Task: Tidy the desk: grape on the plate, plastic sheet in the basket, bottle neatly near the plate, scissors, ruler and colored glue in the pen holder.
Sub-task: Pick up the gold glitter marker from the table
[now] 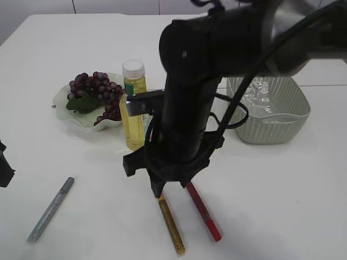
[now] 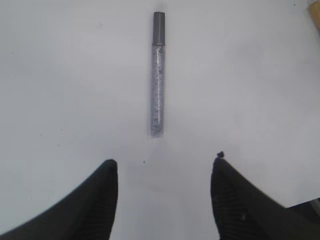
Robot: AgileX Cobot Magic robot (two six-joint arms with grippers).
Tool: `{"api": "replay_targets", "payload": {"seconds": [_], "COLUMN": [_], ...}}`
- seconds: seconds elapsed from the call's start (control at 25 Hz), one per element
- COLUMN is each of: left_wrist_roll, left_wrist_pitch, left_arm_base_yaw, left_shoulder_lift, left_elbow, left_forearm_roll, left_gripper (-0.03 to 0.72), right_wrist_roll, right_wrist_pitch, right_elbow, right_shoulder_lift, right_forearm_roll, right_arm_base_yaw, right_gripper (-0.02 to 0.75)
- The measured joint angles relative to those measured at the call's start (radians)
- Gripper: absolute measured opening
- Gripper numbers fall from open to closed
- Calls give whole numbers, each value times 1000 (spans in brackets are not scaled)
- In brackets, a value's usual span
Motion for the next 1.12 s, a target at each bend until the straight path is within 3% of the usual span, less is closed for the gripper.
{"api": "replay_targets", "payload": {"seconds": [1.12], "left_wrist_roll": [0], "left_wrist_pitch": [-29], "left_arm_base_yaw": [0], "left_shoulder_lift": [0], "left_elbow": [0], "left_forearm_roll": [-15], "left_gripper": [433], "right_wrist_roll": [148], "right_wrist_pitch": [-149], "right_elbow": [0], "right_shoulder_lift": [216], "right_forearm_roll": [-9], "right_arm_base_yaw": [17], "right_gripper": [349]}}
